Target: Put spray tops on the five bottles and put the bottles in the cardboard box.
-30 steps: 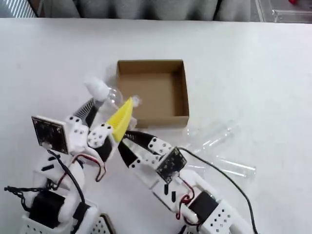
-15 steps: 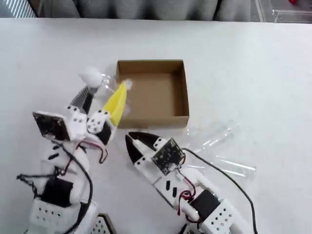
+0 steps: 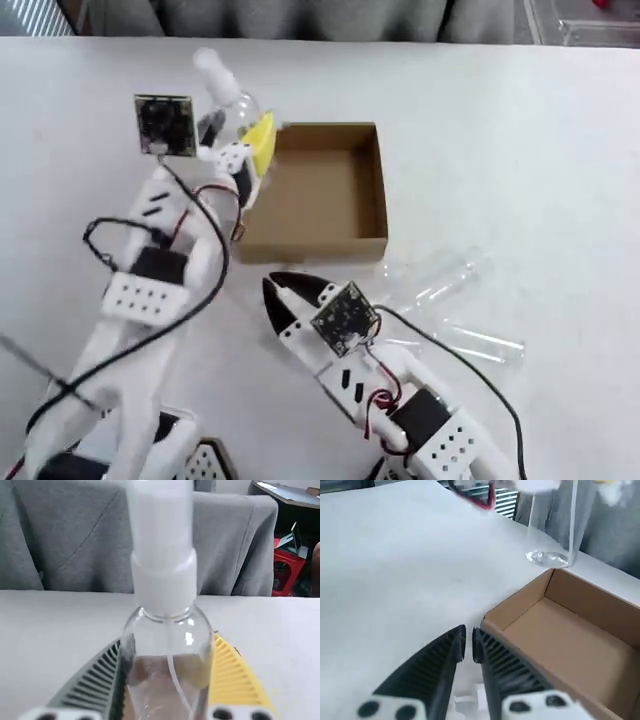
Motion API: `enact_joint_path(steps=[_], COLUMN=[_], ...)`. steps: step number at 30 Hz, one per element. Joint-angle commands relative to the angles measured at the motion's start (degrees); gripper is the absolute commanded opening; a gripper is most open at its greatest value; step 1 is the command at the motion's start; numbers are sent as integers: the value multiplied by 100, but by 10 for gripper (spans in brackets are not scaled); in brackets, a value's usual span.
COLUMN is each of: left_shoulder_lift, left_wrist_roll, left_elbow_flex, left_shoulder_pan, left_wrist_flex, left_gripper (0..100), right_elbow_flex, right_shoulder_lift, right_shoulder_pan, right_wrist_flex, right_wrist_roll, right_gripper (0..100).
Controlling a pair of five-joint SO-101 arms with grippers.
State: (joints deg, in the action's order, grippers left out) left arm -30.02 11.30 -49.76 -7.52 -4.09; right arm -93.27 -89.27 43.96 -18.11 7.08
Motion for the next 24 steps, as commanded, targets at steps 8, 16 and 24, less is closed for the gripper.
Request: enact_joint_path(steps=[8,16,24], left_shoulder_lift=[1402,1833,2888], left_wrist_roll=[-246,-624,-624], left_elbow_flex=[413,431,1204], left_shoulder_pan=[57,-92,145], left_wrist_flex=[1292,1952,2224], left_gripper=[23,22,22], right_elbow_flex=[53,53,53], right_shoulder_lift=[-31,-31,-31], right_shoulder_pan=[-110,-110,-84], right_wrist_flex=[31,31,31], right_wrist_roll=[-26,-18,-18], right_gripper=[17,17,17])
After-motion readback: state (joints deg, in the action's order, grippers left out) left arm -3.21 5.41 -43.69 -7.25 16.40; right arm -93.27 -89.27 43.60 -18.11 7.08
